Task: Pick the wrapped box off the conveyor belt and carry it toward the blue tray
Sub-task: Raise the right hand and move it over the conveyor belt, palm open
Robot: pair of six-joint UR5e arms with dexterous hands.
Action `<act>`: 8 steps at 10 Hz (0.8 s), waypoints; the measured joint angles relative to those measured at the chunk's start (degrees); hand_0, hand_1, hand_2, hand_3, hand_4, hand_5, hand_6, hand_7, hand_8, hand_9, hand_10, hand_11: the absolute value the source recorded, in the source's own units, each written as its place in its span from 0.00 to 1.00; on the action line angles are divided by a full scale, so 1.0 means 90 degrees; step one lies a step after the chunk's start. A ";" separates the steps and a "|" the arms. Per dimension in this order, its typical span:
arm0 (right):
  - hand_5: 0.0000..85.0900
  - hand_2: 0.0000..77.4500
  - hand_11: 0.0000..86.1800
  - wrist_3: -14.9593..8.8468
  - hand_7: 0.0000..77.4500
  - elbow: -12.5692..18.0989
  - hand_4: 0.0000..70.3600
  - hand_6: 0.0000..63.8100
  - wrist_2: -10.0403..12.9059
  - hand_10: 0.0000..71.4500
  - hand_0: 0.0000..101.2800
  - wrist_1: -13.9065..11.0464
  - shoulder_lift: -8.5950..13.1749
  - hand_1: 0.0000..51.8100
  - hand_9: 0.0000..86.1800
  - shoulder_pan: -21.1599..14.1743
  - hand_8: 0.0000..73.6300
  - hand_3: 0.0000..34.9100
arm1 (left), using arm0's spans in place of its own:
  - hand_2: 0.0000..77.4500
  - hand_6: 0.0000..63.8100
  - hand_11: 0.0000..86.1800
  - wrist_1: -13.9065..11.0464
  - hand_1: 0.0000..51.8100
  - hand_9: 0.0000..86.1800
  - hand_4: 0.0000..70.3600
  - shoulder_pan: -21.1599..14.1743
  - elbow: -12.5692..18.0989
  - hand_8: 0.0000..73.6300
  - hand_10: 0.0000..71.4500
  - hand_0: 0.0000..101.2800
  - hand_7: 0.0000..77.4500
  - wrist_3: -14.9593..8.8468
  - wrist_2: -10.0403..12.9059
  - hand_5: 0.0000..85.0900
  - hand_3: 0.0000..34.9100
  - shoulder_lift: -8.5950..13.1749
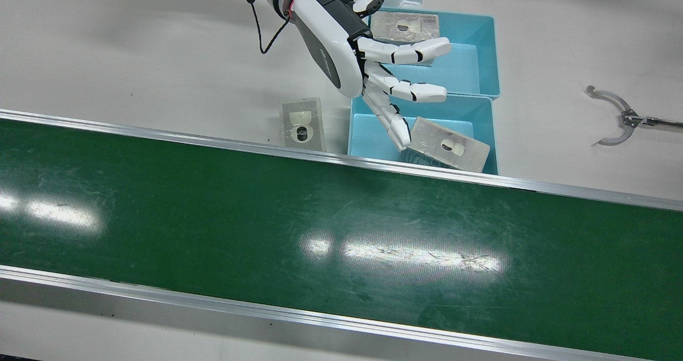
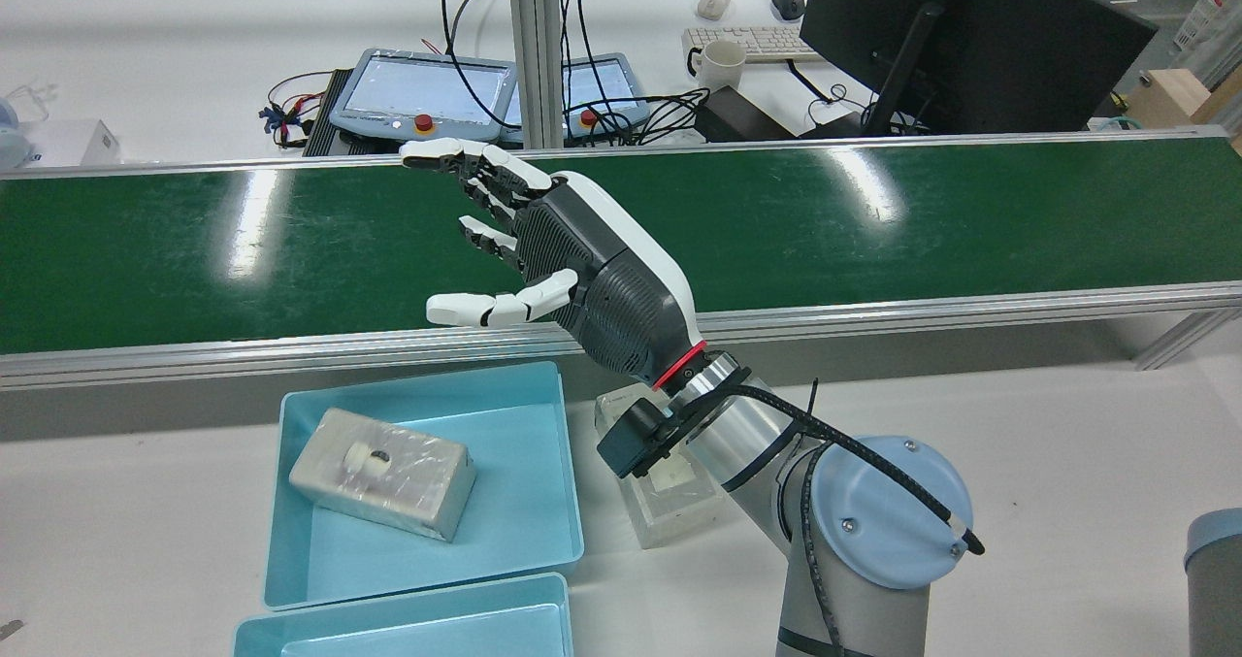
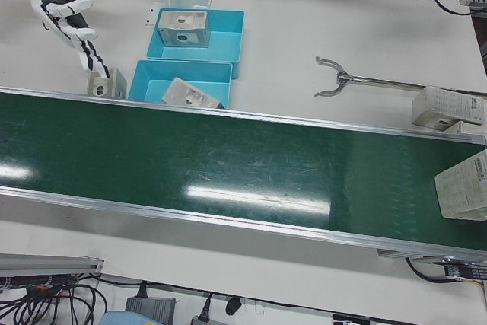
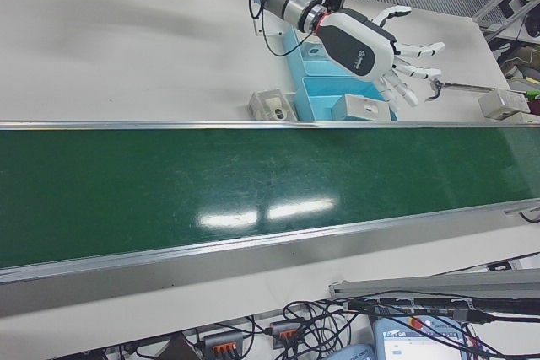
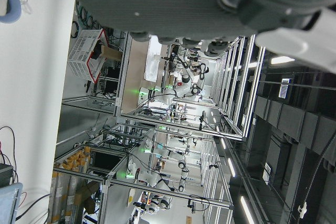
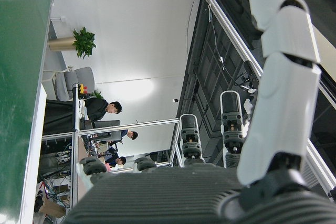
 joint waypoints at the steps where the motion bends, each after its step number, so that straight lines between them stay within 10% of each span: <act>1: 0.28 0.30 0.04 0.0052 0.27 -0.0003 0.28 0.00 -0.0018 0.03 0.46 0.0001 -0.0132 0.25 0.04 0.0152 0.00 0.86 | 0.01 0.00 0.00 0.0000 0.00 0.01 0.00 0.0000 0.0000 0.01 0.00 0.00 0.01 0.0000 0.0000 0.01 0.00 0.0000; 8: 0.17 0.19 0.02 0.0522 0.20 -0.0013 0.17 0.00 -0.0122 0.00 0.46 0.0025 -0.1398 0.31 0.02 0.1448 0.00 0.86 | 0.01 0.00 0.00 0.0000 0.00 0.01 0.00 0.0000 0.0000 0.00 0.00 0.00 0.01 0.0000 0.0000 0.01 0.00 0.0000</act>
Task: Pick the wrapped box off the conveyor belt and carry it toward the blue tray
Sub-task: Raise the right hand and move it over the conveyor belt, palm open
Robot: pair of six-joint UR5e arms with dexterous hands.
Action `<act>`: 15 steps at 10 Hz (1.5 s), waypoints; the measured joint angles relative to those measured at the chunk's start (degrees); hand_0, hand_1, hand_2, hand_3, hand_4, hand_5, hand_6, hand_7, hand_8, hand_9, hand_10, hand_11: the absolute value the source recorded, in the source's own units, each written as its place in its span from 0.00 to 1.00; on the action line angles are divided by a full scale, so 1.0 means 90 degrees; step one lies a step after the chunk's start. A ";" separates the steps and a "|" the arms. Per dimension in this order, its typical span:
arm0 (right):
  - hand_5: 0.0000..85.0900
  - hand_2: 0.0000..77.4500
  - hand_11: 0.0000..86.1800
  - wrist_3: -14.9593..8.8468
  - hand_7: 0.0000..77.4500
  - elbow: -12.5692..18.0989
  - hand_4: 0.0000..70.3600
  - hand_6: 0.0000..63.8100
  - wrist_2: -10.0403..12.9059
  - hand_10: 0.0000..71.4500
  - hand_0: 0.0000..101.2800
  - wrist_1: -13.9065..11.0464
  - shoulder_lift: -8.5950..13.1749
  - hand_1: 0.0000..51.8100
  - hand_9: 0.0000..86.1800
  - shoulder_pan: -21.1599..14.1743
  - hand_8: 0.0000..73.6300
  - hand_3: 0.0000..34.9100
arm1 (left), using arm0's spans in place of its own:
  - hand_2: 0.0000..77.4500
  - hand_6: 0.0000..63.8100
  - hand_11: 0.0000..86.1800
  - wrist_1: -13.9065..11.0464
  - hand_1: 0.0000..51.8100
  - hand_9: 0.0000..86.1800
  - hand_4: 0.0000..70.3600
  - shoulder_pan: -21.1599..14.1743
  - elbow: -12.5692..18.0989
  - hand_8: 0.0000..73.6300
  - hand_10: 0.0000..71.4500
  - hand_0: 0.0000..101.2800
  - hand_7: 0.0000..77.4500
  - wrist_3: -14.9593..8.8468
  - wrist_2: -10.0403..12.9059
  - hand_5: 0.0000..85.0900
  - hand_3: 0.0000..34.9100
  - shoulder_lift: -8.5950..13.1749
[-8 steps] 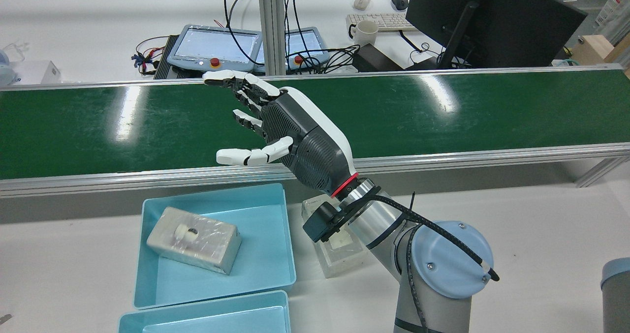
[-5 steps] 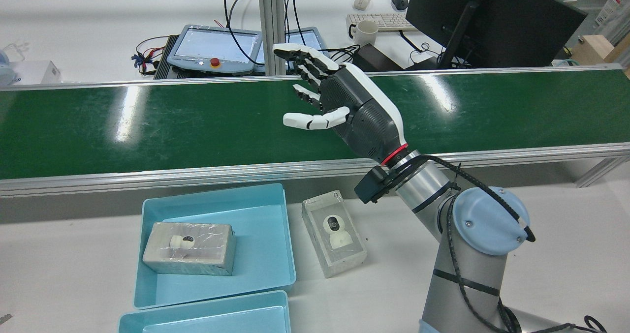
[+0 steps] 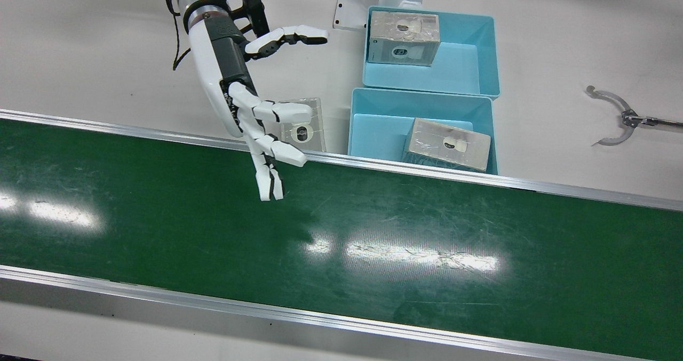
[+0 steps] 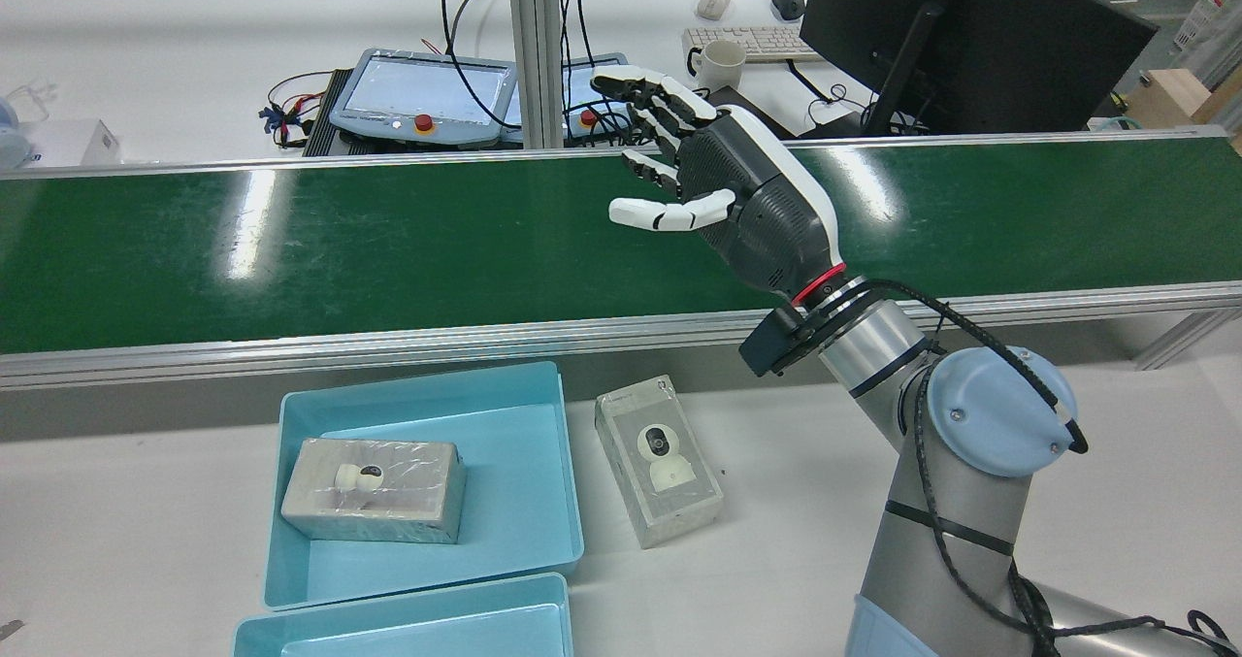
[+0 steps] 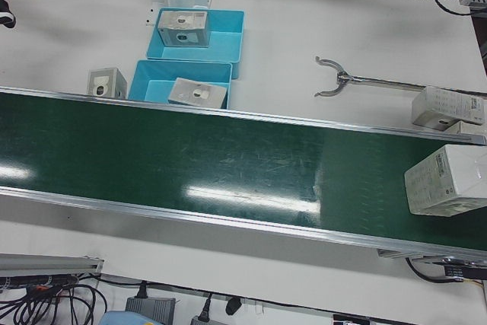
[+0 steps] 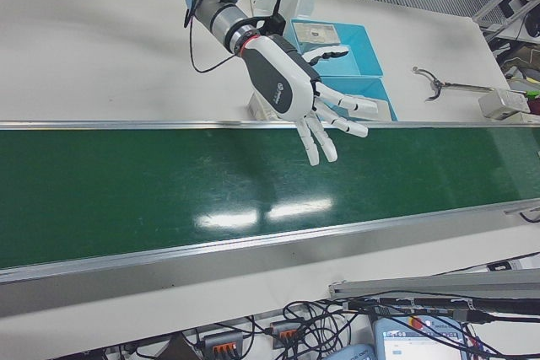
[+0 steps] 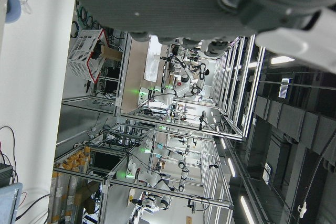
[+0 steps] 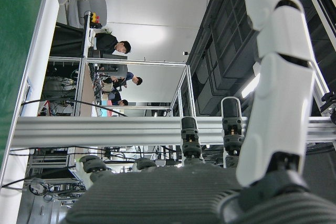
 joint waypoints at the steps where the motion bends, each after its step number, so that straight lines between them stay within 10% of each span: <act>1: 0.18 0.19 0.02 0.0033 0.23 -0.0029 0.19 0.00 -0.0017 0.00 0.47 -0.0057 -0.0101 0.31 0.02 0.0105 0.00 0.86 | 0.01 0.00 0.00 0.0000 0.00 0.01 0.00 0.0000 0.0000 0.01 0.00 0.00 0.01 0.0000 0.0000 0.01 0.00 0.0000; 8: 0.18 0.13 0.02 0.0302 0.24 -0.0033 0.09 0.00 -0.0230 0.00 0.46 -0.0685 -0.0564 0.19 0.06 0.0791 0.00 0.86 | 0.01 0.00 0.00 0.0000 0.00 0.00 0.00 0.0000 0.0000 0.01 0.01 0.00 0.01 0.0000 0.0000 0.01 0.00 0.0000; 10: 0.11 0.13 0.01 0.0628 0.10 0.0036 0.00 0.00 -0.0227 0.05 0.45 -0.0744 -0.0809 0.26 0.02 0.0831 0.00 0.86 | 0.01 0.00 0.00 0.0000 0.00 0.00 0.00 0.0000 0.0000 0.01 0.01 0.00 0.01 0.0000 0.0000 0.01 0.00 0.0000; 15: 0.21 0.13 0.04 0.0932 0.19 0.0666 0.05 0.00 -0.0229 0.03 0.40 -0.1789 -0.0886 0.16 0.01 0.0823 0.00 0.86 | 0.01 0.00 0.00 0.0000 0.00 0.00 0.00 0.0000 0.0000 0.01 0.01 0.00 0.01 0.0000 0.0000 0.01 0.00 0.0000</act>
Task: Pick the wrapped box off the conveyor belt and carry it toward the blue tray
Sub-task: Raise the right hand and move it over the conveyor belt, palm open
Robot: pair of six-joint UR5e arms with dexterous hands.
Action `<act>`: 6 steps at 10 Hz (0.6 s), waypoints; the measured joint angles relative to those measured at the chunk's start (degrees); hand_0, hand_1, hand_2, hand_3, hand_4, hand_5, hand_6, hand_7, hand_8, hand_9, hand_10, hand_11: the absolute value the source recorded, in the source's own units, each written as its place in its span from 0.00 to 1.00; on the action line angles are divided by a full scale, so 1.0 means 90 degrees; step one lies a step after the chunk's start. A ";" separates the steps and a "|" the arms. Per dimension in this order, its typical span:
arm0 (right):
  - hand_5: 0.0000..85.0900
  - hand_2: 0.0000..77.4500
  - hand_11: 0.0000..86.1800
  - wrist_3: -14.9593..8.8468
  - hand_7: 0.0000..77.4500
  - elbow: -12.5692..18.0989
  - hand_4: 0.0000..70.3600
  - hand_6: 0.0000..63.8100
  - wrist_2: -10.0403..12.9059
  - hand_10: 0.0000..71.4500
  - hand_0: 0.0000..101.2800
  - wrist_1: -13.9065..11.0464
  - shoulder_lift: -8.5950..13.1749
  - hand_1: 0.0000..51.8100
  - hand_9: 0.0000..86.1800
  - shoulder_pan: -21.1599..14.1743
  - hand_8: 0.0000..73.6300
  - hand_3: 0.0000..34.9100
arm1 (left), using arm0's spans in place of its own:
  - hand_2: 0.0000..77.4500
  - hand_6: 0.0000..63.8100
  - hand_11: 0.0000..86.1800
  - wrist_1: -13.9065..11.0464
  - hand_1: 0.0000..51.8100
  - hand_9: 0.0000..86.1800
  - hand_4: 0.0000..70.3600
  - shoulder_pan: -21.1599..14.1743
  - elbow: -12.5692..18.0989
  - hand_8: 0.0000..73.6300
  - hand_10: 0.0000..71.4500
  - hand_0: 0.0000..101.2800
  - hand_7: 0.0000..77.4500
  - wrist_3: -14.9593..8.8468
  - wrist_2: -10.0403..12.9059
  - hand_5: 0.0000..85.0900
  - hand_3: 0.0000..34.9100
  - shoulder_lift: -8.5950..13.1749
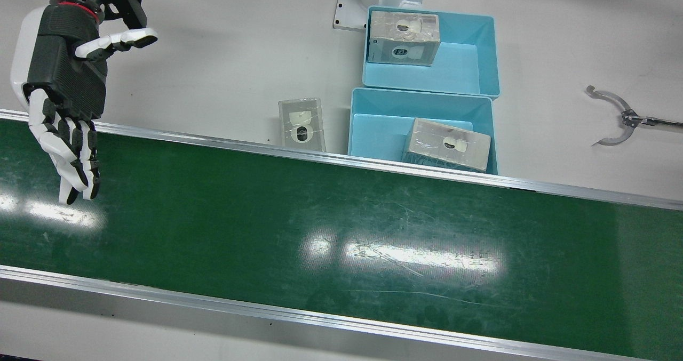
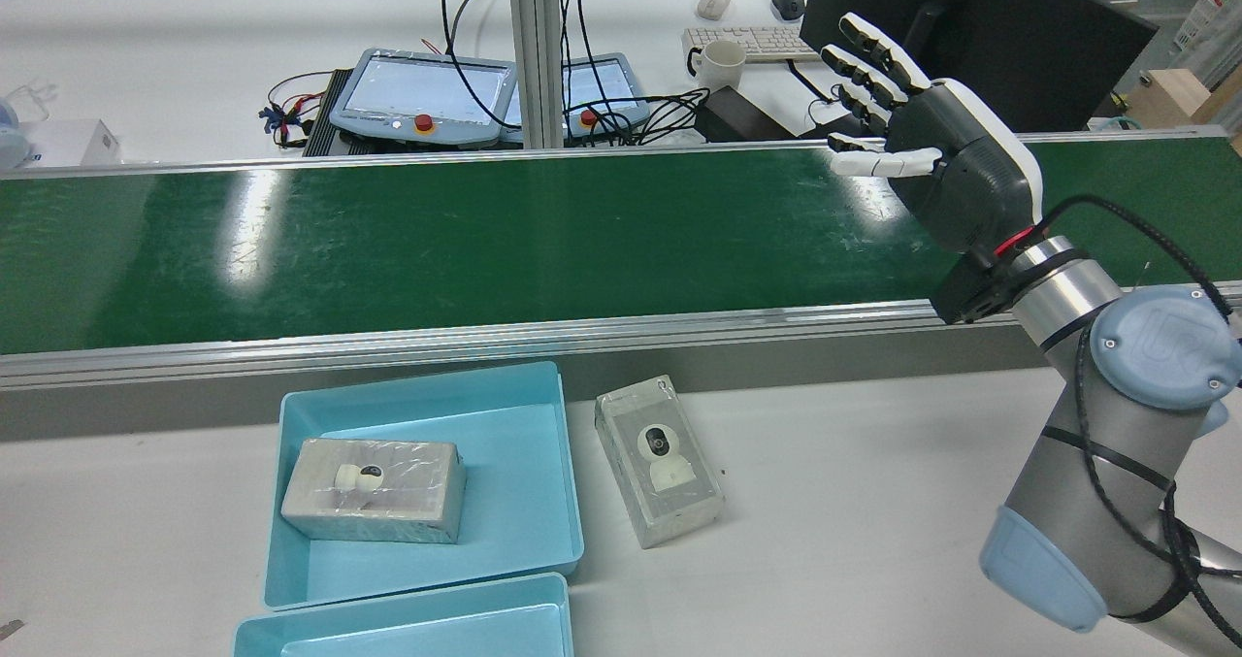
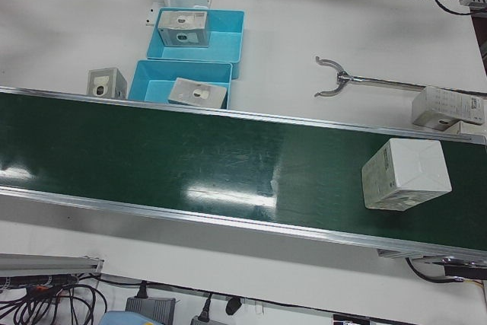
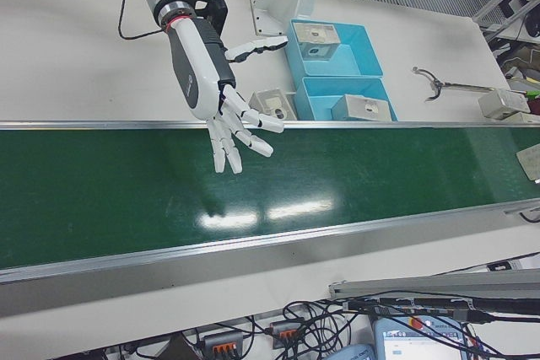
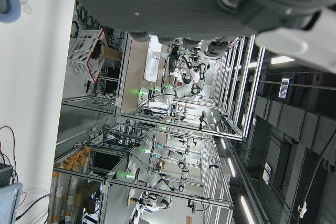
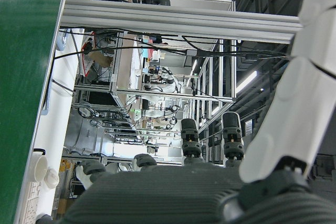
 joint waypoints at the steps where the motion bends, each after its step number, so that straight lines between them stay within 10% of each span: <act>1: 0.26 0.13 0.03 0.0008 0.22 -0.0019 0.11 0.00 -0.0120 0.00 0.39 -0.0181 0.0021 0.16 0.07 -0.0073 0.00 0.86 | 0.01 0.00 0.00 0.0000 0.00 0.01 0.00 0.0000 0.0000 0.01 0.00 0.00 0.01 0.0000 0.0000 0.01 0.00 0.0000; 4: 0.29 0.17 0.02 0.0427 0.22 -0.1012 0.10 0.00 -0.1149 0.00 0.46 -0.0878 0.0820 0.26 0.06 0.0251 0.01 0.86 | 0.01 0.00 0.00 0.0000 0.00 0.00 0.00 0.0000 0.0000 0.01 0.00 0.00 0.01 0.0000 0.0000 0.01 0.00 0.0000; 6: 0.25 0.15 0.01 0.0470 0.19 -0.1635 0.05 0.00 -0.1590 0.00 0.45 -0.0607 0.1423 0.23 0.08 0.0838 0.03 0.87 | 0.01 0.00 0.00 0.0000 0.00 0.01 0.00 0.0000 0.0000 0.00 0.00 0.00 0.01 0.0000 0.0000 0.01 0.00 0.0000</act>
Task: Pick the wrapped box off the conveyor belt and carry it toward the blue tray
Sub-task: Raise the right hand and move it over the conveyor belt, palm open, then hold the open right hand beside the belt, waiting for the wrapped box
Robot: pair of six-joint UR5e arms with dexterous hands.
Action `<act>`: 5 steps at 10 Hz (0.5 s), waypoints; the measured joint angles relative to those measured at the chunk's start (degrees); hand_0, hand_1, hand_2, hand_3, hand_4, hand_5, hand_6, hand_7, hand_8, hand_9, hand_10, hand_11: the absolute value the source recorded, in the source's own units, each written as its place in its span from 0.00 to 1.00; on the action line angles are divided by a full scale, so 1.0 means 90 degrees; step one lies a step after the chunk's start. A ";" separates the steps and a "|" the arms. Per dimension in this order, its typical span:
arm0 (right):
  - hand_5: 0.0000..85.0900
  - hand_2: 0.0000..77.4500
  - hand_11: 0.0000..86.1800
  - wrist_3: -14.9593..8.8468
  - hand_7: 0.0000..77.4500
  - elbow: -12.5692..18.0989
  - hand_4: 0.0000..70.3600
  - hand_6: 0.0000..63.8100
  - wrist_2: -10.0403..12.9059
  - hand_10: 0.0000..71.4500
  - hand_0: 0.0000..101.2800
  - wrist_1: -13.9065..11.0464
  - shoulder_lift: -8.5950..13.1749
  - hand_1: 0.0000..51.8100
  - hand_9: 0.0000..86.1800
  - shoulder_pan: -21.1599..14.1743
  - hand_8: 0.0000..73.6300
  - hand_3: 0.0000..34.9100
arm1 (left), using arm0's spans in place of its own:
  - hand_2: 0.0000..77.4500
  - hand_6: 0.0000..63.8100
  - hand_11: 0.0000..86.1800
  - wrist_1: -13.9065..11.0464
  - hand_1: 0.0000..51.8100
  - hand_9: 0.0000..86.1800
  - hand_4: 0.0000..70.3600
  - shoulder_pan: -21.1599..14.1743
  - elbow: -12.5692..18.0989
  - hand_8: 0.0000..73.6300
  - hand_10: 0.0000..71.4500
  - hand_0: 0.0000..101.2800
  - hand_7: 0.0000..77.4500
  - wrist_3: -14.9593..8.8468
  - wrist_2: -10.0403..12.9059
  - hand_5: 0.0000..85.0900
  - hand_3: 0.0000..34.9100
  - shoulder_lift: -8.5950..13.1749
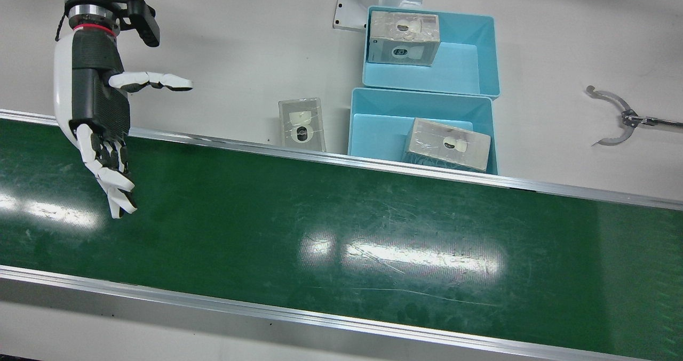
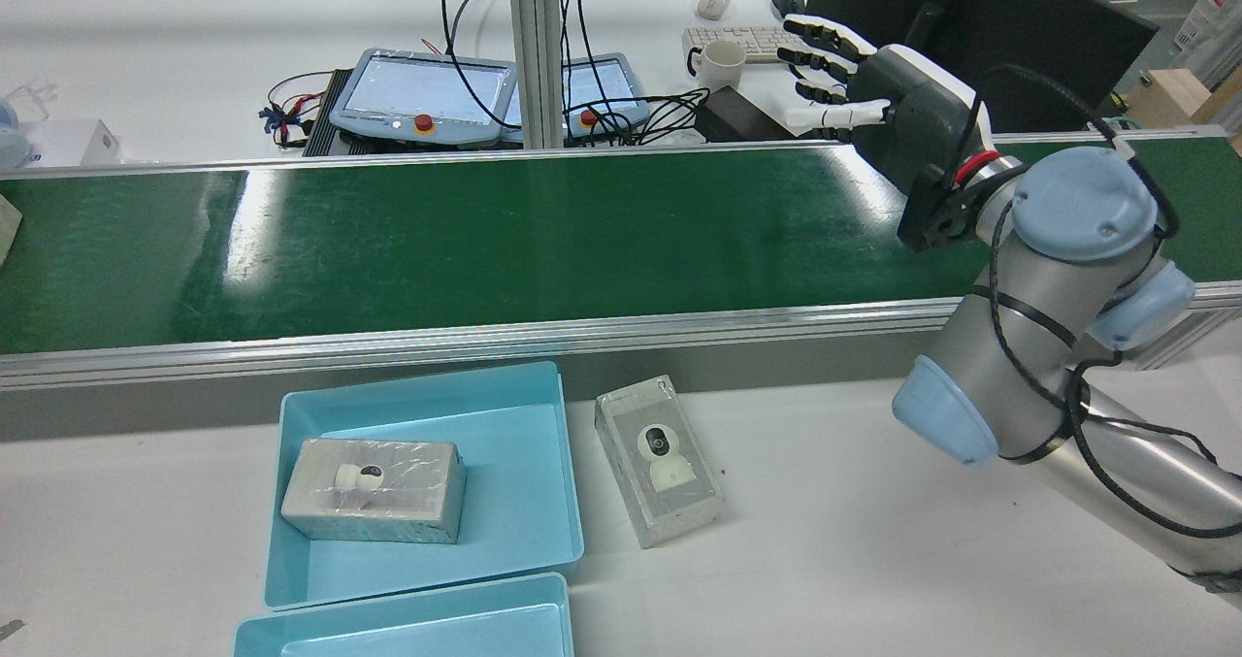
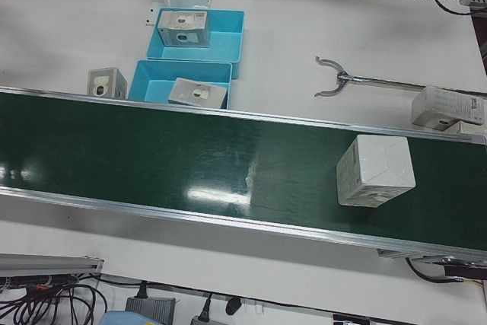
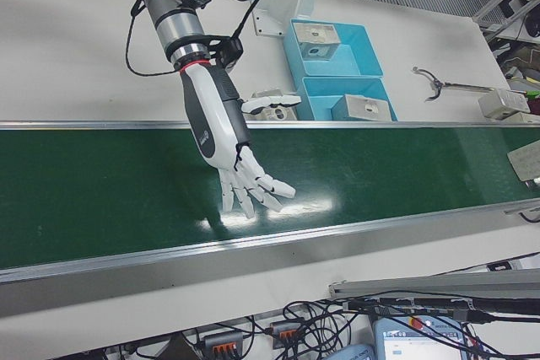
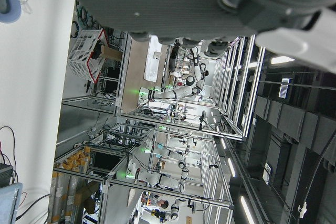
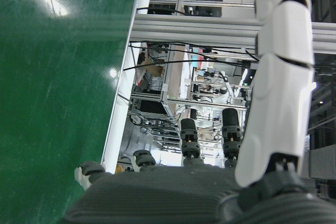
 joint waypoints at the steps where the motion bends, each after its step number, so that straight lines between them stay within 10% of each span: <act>1: 0.25 0.15 0.01 -0.0037 0.19 -0.0251 0.05 0.00 -0.0088 0.00 0.45 0.0304 0.0188 0.23 0.08 0.0129 0.03 0.87 | 0.01 0.00 0.00 0.0000 0.00 0.01 0.00 0.0000 0.0000 0.01 0.01 0.00 0.01 0.0000 0.0000 0.01 0.00 0.0000; 5: 0.26 0.13 0.01 -0.0119 0.20 -0.0583 0.06 0.00 -0.0161 0.02 0.42 0.1197 0.0352 0.20 0.09 -0.0260 0.03 0.87 | 0.01 0.00 0.00 0.0000 0.00 0.01 0.00 0.0000 0.0000 0.00 0.01 0.00 0.01 0.0000 0.0000 0.01 0.00 0.0000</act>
